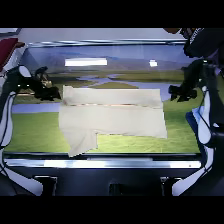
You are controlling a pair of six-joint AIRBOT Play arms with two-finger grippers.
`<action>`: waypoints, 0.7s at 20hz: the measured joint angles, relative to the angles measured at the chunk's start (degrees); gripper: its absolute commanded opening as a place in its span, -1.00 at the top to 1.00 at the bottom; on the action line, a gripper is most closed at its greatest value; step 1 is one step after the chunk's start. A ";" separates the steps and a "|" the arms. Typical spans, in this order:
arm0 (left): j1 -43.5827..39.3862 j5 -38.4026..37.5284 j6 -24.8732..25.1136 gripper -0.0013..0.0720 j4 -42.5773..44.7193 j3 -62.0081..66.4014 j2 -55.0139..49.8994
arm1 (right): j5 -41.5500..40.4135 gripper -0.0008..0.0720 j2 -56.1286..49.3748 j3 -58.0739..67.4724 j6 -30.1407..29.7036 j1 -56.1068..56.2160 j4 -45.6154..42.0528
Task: Fold the clothes and pants, and hang the long-sleeved shirts on hangers.
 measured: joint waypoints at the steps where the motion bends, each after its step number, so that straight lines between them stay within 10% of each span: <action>1: 1.95 -0.11 0.31 -0.41 -1.36 -2.73 2.40 | 0.42 -0.05 2.10 -1.86 -1.64 -1.44 2.03; 14: 14.84 6.64 2.36 -0.41 -18.78 -61.94 37.40 | 15.87 -0.05 27.65 -47.54 -14.10 -9.40 22.93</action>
